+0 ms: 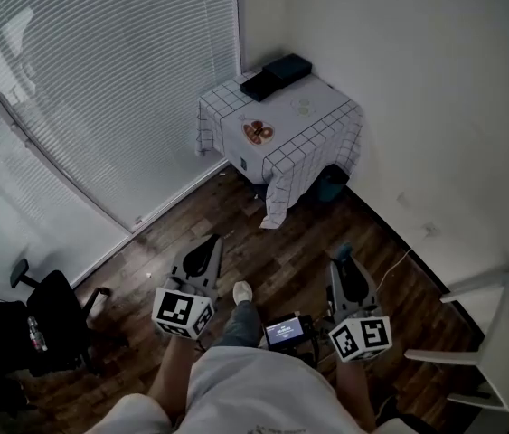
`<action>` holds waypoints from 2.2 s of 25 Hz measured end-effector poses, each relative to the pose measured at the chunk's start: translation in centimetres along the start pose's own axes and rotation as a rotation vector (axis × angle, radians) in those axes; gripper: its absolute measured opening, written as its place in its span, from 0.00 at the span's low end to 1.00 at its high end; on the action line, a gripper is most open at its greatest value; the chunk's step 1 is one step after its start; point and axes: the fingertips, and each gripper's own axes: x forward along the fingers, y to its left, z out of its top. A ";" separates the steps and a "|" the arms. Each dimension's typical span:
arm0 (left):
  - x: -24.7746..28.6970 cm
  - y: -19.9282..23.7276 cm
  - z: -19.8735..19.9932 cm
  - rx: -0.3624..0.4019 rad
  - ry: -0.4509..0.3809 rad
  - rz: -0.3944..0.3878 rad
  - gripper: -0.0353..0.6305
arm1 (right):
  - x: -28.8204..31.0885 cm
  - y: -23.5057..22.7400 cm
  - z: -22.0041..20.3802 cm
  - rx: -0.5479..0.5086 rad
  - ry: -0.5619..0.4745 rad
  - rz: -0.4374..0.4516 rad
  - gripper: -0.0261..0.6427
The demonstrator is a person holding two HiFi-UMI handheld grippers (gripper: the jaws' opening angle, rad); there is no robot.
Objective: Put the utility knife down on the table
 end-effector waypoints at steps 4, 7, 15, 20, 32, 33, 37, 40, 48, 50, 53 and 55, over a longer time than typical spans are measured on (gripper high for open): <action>3.1 0.4 0.3 -0.009 -0.010 -0.011 0.06 | 1.9 -1.7 0.6 -0.014 0.009 -0.016 0.24; 5.2 1.0 0.2 -0.014 -0.021 -0.013 0.06 | 3.6 -3.0 0.5 -0.021 0.025 -0.024 0.24; 11.0 5.1 0.2 -0.027 -0.007 -0.002 0.06 | 11.4 -4.6 1.1 -0.038 0.052 0.009 0.24; 14.3 7.8 0.2 -0.014 0.020 -0.002 0.06 | 16.1 -4.8 1.5 -0.030 0.057 0.024 0.24; 20.6 15.5 -0.9 -0.038 0.040 -0.040 0.06 | 26.8 -3.8 0.3 -0.043 0.097 0.037 0.24; 21.0 16.0 -1.0 -0.042 0.041 -0.046 0.06 | 27.6 -3.6 0.1 -0.048 0.100 0.035 0.24; 22.6 17.8 -1.7 -0.049 0.053 -0.073 0.06 | 29.9 -3.4 -0.4 -0.077 0.117 0.017 0.24; 23.8 19.1 -2.3 -0.054 0.062 -0.077 0.06 | 30.9 -3.9 -1.3 -0.117 0.152 0.001 0.24; 26.7 21.1 -2.6 -0.046 0.056 -0.064 0.06 | 32.5 -6.3 -1.6 -0.136 0.192 -0.038 0.24; 27.5 22.2 -2.7 -0.048 0.053 -0.037 0.06 | 33.3 -6.8 -1.8 -0.138 0.202 -0.030 0.24; 28.8 23.3 -2.6 -0.044 0.051 -0.017 0.06 | 34.9 -7.7 -2.0 -0.137 0.216 -0.020 0.24; 30.0 23.9 -2.5 -0.045 0.048 -0.011 0.06 | 36.4 -8.3 -2.1 -0.134 0.221 -0.014 0.24</action>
